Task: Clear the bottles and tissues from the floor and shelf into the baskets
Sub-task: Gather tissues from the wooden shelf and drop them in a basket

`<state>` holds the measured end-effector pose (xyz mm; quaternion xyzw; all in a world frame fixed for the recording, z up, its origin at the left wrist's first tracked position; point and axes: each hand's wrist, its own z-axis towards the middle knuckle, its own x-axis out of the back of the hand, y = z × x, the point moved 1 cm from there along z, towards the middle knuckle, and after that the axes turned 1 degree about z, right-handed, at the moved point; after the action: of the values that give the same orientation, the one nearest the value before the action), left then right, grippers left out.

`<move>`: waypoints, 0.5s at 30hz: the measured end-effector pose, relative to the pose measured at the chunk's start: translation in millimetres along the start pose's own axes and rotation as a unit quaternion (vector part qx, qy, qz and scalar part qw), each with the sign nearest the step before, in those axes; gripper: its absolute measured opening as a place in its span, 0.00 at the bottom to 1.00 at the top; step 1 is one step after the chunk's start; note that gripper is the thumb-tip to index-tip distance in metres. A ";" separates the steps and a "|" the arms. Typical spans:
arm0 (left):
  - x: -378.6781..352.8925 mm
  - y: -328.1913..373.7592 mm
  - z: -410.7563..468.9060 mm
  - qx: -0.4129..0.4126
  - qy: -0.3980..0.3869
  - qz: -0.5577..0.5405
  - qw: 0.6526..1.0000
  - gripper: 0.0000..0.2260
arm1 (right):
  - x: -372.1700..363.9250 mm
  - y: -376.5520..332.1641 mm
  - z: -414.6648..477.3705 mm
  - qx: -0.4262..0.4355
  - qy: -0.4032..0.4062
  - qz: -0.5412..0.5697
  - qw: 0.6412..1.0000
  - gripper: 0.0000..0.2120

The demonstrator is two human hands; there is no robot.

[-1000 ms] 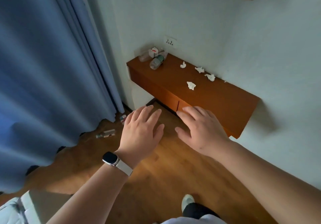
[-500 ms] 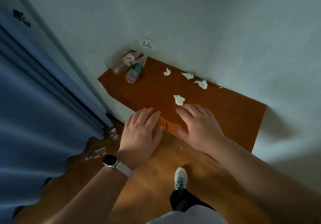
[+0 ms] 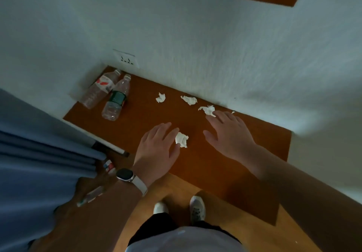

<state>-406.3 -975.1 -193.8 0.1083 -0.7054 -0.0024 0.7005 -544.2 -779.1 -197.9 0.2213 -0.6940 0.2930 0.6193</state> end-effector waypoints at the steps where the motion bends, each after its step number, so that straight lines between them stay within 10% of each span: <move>1: -6.5 -4.1 9.1 -0.015 -0.010 -0.004 1.000 0.21 | -6.4 4.7 9.3 -0.010 -0.011 0.000 1.000 0.30; 15: -111.9 -49.7 86.4 -0.163 -0.149 -0.079 0.972 0.26 | -86.3 34.1 104.3 -0.150 -0.063 0.045 0.986 0.33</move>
<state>-484.9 -1018.9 -313.7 0.0466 -0.7811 -0.1884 0.5934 -631.5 -829.9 -294.3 0.1129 -0.7767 0.1987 0.5869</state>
